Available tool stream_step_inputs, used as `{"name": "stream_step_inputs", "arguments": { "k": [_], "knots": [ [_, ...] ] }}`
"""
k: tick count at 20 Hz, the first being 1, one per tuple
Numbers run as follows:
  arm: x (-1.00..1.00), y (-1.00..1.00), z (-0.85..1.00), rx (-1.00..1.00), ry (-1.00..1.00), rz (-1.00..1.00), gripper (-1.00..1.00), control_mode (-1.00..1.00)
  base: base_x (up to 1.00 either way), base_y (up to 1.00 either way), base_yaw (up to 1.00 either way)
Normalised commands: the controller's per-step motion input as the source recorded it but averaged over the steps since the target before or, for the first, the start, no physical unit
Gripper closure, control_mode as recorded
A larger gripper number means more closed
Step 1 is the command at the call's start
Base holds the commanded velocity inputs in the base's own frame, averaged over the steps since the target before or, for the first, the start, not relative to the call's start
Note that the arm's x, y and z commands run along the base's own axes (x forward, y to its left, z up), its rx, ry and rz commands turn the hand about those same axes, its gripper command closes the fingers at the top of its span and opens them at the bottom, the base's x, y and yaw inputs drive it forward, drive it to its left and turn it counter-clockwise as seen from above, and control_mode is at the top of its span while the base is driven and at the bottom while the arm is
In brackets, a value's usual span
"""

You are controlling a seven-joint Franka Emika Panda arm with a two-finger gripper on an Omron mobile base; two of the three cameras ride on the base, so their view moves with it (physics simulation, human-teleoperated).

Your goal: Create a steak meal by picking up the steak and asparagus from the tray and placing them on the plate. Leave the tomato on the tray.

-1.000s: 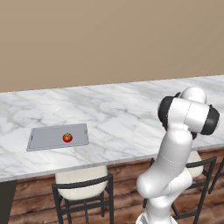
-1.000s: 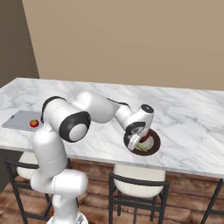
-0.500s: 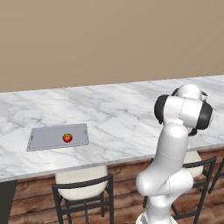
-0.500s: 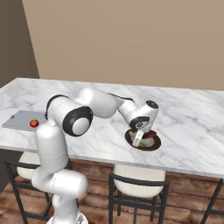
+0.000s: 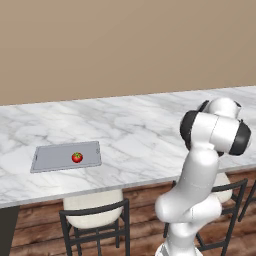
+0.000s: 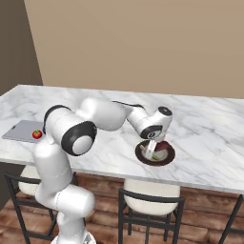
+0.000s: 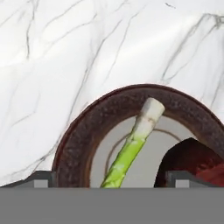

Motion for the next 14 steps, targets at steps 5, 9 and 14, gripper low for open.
{"name": "stream_step_inputs", "arguments": {
  "k": [5, 9, 14],
  "knots": [
    [-0.58, 0.54, 0.55, -0.16, -0.01, 0.00, -1.00, -1.00, 0.00, 0.00, 0.00],
    [-0.72, 0.55, 0.57, -0.17, -0.03, 0.00, -1.00, -1.00, 0.00, 0.00, 0.00],
    [-0.90, 0.62, 0.85, -0.18, -0.22, 0.00, -1.00, -1.00, 0.00, 0.00, 0.00]
  ]
}}
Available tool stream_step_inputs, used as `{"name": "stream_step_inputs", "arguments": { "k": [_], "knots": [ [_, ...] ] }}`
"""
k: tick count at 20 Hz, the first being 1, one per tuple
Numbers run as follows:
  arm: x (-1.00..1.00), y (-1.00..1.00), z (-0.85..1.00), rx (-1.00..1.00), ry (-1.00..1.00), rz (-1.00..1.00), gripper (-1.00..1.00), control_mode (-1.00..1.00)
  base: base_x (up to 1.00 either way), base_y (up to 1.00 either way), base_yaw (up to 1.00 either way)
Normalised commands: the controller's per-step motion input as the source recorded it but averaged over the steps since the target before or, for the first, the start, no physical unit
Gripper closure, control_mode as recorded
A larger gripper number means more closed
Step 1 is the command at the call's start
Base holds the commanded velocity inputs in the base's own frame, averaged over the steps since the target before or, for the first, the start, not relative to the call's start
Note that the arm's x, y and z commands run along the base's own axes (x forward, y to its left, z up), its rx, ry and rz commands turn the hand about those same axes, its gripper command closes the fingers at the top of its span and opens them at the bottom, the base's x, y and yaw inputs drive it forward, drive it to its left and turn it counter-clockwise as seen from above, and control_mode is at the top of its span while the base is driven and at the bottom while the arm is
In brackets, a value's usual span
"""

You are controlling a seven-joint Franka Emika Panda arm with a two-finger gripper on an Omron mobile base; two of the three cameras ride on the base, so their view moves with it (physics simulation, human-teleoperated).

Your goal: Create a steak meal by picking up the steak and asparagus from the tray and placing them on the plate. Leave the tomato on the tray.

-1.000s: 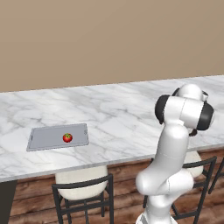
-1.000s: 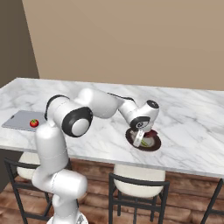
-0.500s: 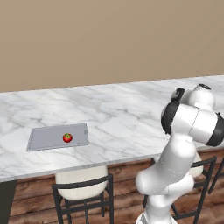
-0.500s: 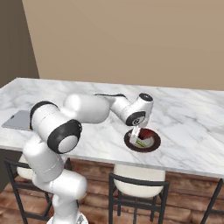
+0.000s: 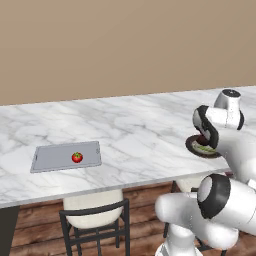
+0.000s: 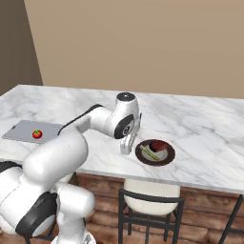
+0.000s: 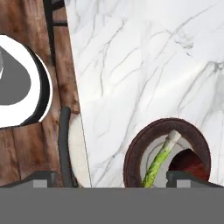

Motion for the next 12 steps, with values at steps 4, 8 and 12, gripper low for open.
{"name": "stream_step_inputs", "arguments": {
  "k": [4, 8, 12],
  "knots": [
    [-0.87, 0.76, 0.95, -0.21, -0.27, 0.00, -1.00, -1.00, 0.00, 0.00, 0.00],
    [-0.78, 0.85, 0.99, -0.21, -0.25, 0.00, -1.00, -1.00, 0.00, 0.00, 0.00],
    [-0.65, 0.86, 1.00, -0.21, -0.25, 0.00, -1.00, -1.00, 0.00, 0.00, 0.00]
  ]
}}
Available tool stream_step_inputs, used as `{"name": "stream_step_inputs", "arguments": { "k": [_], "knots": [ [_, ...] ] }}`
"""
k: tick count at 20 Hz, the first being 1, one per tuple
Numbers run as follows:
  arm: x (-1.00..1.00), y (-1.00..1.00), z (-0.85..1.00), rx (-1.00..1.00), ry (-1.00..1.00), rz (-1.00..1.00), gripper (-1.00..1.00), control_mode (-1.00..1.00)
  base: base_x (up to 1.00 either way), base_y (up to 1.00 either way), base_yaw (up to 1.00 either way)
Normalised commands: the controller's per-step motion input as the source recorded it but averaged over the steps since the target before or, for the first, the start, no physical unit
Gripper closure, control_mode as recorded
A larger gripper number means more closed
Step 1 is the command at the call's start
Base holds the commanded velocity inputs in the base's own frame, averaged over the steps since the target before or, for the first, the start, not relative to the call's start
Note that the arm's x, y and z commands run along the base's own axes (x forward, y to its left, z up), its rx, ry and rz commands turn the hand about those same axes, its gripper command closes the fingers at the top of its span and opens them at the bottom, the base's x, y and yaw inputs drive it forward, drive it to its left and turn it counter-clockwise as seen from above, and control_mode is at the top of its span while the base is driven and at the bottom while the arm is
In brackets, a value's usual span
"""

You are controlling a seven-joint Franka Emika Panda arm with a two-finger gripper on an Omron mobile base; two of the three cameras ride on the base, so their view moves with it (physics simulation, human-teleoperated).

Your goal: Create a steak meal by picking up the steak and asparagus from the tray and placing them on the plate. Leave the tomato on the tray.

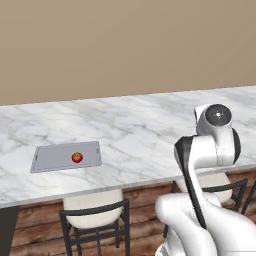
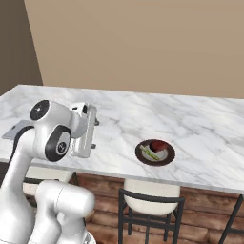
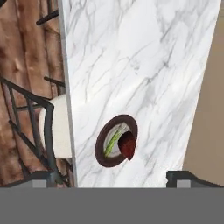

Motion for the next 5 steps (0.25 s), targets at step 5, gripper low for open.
{"name": "stream_step_inputs", "arguments": {
  "k": [5],
  "knots": [
    [-0.37, 0.90, 0.89, -0.19, -0.22, 0.00, -1.00, -1.00, 0.00, 0.00, 0.00]
  ]
}}
